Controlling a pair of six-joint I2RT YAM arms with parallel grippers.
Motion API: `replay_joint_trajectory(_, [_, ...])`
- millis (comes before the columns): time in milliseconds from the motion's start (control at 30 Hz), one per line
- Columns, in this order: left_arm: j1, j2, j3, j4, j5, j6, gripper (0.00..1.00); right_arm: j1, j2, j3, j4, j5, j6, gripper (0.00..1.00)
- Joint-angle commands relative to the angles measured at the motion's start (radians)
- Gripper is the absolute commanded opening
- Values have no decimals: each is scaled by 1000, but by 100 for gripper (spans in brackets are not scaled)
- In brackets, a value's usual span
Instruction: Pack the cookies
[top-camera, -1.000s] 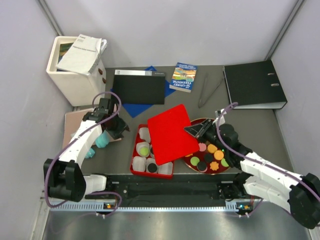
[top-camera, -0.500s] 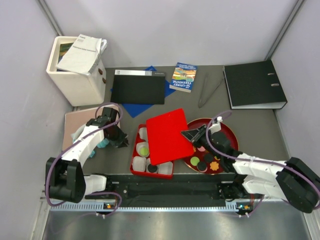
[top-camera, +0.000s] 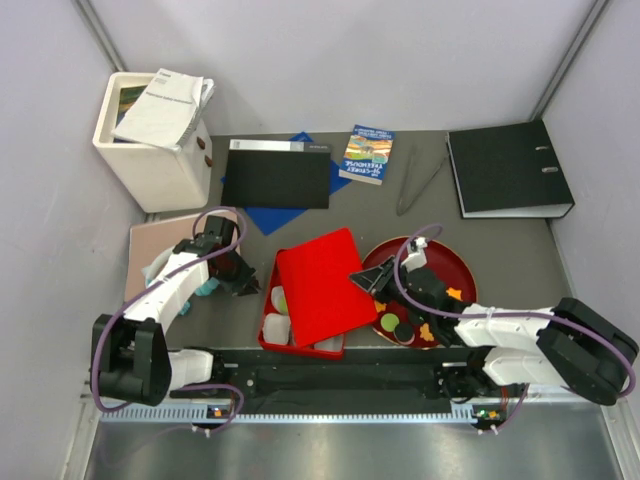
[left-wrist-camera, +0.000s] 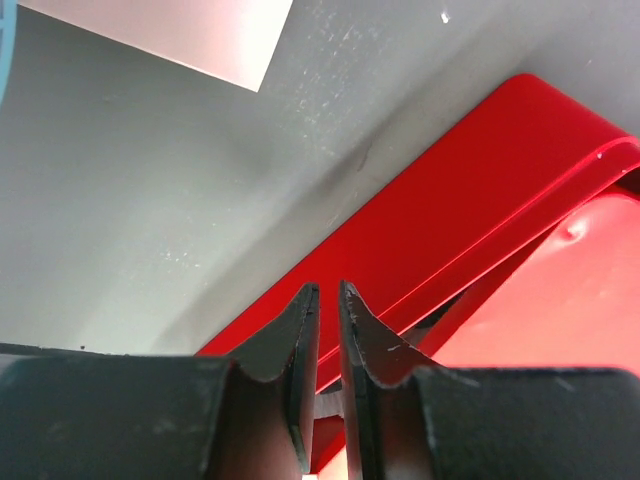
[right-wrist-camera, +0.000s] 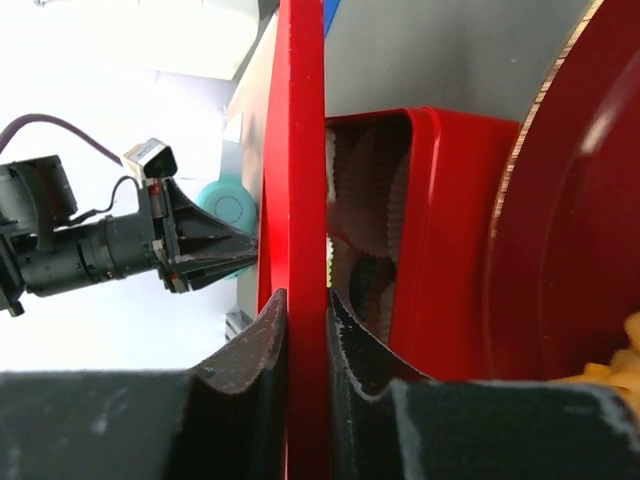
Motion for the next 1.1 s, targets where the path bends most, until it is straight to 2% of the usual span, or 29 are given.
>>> replay_joint_trajectory(0, [-3, 1, -14, 39, 13, -9, 19, 27, 10, 56, -50, -41, -38, 28])
replay_joint_trajectory(33, [-3, 3, -19, 44, 17, -10, 19, 28, 7, 57, -78, -48, -46, 38])
replay_joint_trajectory(133, [-3, 4, -22, 53, 20, -13, 19, 27, -13, 75, -165, -50, -67, 53])
replay_joint_trajectory(233, [-3, 9, -20, 61, 24, -13, 19, 27, -34, 108, -246, -50, -100, 57])
replay_joint_trajectory(500, [-3, 18, -31, 78, 31, -17, 19, 28, -120, 122, -460, 7, -134, 56])
replay_joint_trajectory(600, [-3, 21, -36, 84, 34, -18, 18, 28, -160, 91, -490, 22, -127, 55])
replay_joint_trajectory(700, [-3, 27, -42, 92, 39, -20, 19, 27, -192, 60, -497, 27, -121, 44])
replay_joint_trajectory(833, [-3, 33, -48, 98, 50, -21, 18, 27, -199, 56, -503, 18, -138, 17])
replay_joint_trajectory(933, [-3, 32, -51, 102, 51, -23, 18, 27, -182, 62, -503, 2, -152, 6])
replay_joint_trajectory(1067, [-3, 27, -54, 101, 51, -24, 18, 28, -150, 62, -506, -25, -161, 3])
